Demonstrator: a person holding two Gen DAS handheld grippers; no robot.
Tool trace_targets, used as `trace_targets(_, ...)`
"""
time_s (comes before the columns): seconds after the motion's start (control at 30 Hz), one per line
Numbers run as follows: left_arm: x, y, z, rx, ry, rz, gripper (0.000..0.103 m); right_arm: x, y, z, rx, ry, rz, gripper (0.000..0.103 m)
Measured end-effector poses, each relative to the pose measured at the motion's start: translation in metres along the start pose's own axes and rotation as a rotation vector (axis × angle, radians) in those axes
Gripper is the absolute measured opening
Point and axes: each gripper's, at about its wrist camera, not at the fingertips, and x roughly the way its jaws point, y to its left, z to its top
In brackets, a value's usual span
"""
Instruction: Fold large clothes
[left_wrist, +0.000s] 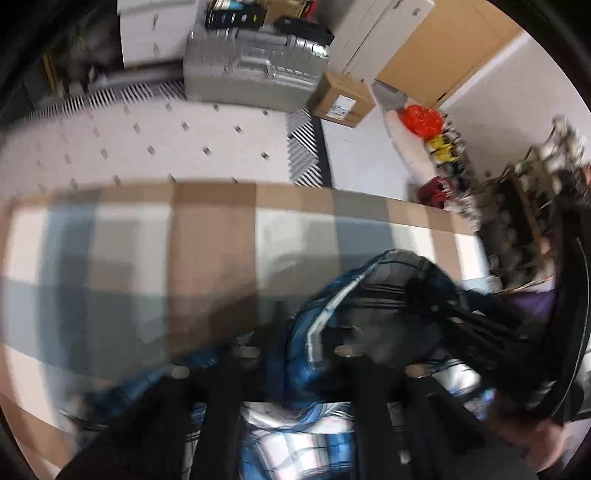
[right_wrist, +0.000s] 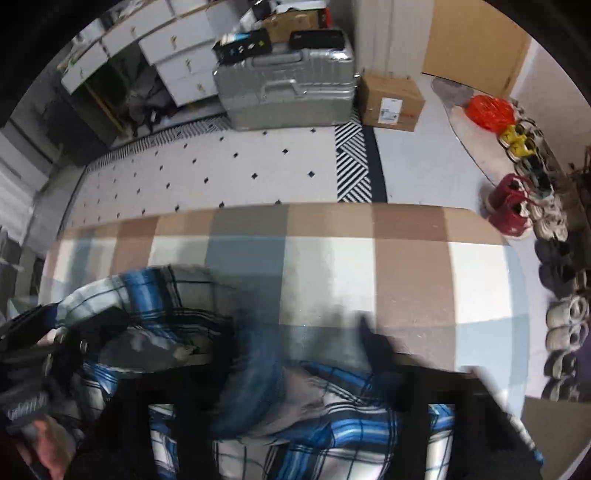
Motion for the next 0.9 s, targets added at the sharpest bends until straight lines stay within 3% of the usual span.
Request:
trace_targets(0.13,-0.022,-0.003,-0.019,-0.015,-0.053,0.014,0.001,-0.018,0.011,-0.016,-0.061,-0.072,-0.018,0.006)
trace_targets(0.37,-0.08,-0.034,-0.069,0.015,-0.167,-0.016,0.001,-0.098,0.033,-0.079,-0.2,-0.318,-0.112,0.004)
trace_targets(0.5,-0.129,-0.049,-0.113,0.04,-0.263,-0.047,0.001,-0.149,0.036,-0.118,-0.204,-0.424,-0.113,0.003)
trace_targets(0.67,-0.171,-0.042,-0.182,0.021,-0.324,-0.156,0.001,-0.211,0.039,-0.19,-0.223,-0.532,-0.081,0.003)
trace_targets(0.77,-0.176,-0.036,-0.226,0.013,-0.355,-0.205,0.001,-0.231,0.035,-0.25,-0.195,-0.594,-0.07,0.003)
trace_targets(0.9,-0.157,-0.026,-0.273,-0.028,-0.321,-0.238,0.001,-0.227,0.027,-0.316,-0.107,-0.615,-0.04,0.003)
